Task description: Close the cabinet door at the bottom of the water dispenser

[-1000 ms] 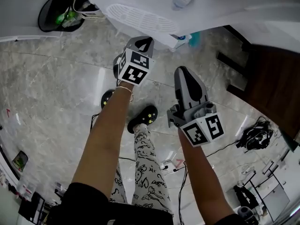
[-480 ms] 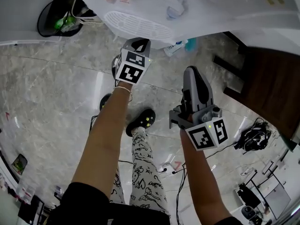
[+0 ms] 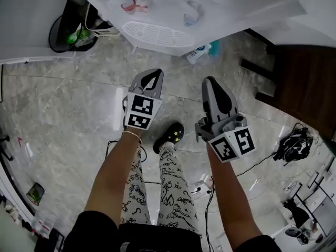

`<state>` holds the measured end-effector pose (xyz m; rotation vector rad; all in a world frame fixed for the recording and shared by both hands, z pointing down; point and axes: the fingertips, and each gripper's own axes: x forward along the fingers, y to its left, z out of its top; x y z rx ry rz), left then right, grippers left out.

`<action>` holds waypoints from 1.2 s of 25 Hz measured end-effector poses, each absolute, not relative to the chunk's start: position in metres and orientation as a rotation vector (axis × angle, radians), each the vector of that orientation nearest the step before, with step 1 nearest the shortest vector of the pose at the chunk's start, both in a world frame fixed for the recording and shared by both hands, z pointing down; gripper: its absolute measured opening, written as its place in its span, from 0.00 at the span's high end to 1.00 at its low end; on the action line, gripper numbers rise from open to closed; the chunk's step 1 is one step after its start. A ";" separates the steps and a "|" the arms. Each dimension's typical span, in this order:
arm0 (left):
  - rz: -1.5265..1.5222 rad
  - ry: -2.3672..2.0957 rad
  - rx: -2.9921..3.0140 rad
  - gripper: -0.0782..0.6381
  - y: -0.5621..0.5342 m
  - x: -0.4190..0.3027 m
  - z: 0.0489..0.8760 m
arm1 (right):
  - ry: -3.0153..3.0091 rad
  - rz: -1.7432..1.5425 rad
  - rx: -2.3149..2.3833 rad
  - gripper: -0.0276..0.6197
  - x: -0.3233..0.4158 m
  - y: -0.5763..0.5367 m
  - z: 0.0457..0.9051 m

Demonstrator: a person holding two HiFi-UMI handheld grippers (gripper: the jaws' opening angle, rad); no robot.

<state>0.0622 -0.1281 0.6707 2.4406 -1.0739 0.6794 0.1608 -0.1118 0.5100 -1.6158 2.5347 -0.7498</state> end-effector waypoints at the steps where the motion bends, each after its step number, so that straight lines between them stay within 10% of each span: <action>1: 0.673 -1.083 2.445 0.90 -0.119 0.054 0.660 | 2.543 -0.738 -1.624 0.93 0.159 -0.108 0.506; 30: 0.173 -1.036 2.836 0.90 0.012 -0.065 0.146 | 2.558 -0.429 -1.196 0.93 0.029 0.030 0.126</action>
